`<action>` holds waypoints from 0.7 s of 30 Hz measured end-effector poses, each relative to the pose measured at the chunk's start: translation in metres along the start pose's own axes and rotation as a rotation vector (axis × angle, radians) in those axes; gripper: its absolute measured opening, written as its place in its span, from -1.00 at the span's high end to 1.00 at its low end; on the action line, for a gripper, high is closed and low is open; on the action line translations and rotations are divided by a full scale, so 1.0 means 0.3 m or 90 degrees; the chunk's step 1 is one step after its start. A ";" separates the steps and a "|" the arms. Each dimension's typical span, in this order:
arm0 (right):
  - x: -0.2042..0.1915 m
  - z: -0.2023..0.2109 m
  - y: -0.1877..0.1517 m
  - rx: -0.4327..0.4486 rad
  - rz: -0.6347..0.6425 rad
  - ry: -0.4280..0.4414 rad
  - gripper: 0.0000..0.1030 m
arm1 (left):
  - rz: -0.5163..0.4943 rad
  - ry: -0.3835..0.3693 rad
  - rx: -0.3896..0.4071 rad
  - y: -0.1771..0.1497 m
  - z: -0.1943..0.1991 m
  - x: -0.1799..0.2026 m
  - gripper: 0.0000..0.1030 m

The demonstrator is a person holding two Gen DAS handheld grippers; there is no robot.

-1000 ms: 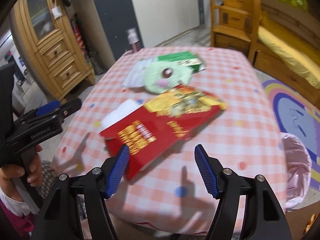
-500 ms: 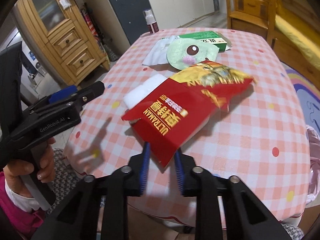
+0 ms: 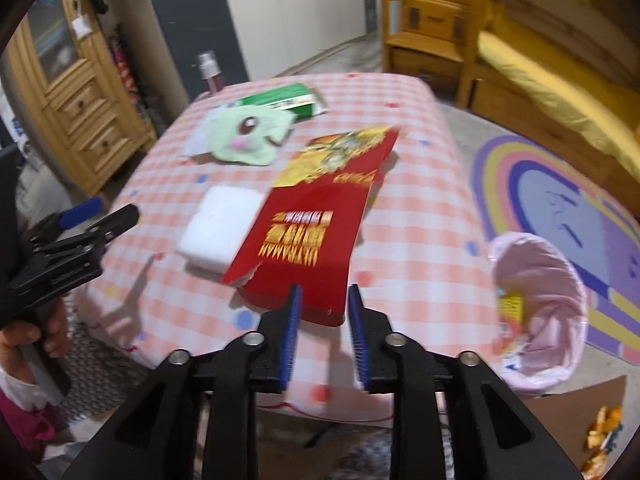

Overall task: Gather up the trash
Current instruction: 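Grasp the white foam block with the left tool and lift it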

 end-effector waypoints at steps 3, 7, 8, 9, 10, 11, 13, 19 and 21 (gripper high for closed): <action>0.023 0.001 0.002 0.014 -0.001 -0.015 -0.10 | -0.009 -0.013 -0.001 -0.005 0.000 0.033 -0.69; 0.036 0.003 0.008 0.027 -0.016 -0.014 -0.14 | -0.025 -0.056 -0.009 -0.016 -0.013 0.100 -0.69; 0.037 0.002 0.011 0.027 -0.016 -0.013 -0.14 | -0.032 -0.069 -0.012 -0.020 -0.021 0.123 -0.66; 0.036 0.001 0.012 0.028 -0.013 -0.014 -0.13 | -0.043 -0.080 -0.014 -0.023 -0.029 0.146 -0.62; 0.035 -0.001 0.009 0.025 -0.008 -0.017 -0.12 | -0.054 -0.088 -0.015 -0.024 -0.037 0.163 -0.53; 0.032 -0.001 0.008 0.024 -0.006 -0.020 -0.11 | -0.068 -0.096 -0.019 -0.026 -0.050 0.184 -0.42; 0.040 -0.001 0.005 0.023 -0.012 -0.020 -0.10 | -0.080 -0.114 -0.039 -0.028 -0.088 0.213 -0.27; 0.059 0.002 -0.008 0.024 -0.025 -0.012 -0.09 | -0.040 -0.208 -0.076 -0.022 -0.141 0.242 0.48; 0.061 -0.002 -0.010 0.022 -0.030 -0.005 -0.09 | -0.036 -0.209 -0.075 -0.028 -0.142 0.244 0.51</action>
Point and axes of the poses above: each gripper's, at about its wrist camera, not at the fingertips, and z roughly against the way its jaws point, x to its right, y to its top, the point moved 6 cm from there along -z, roughly the way its jaws point, and after that the axes turned 9 degrees about -y, right-handed, at the moved point
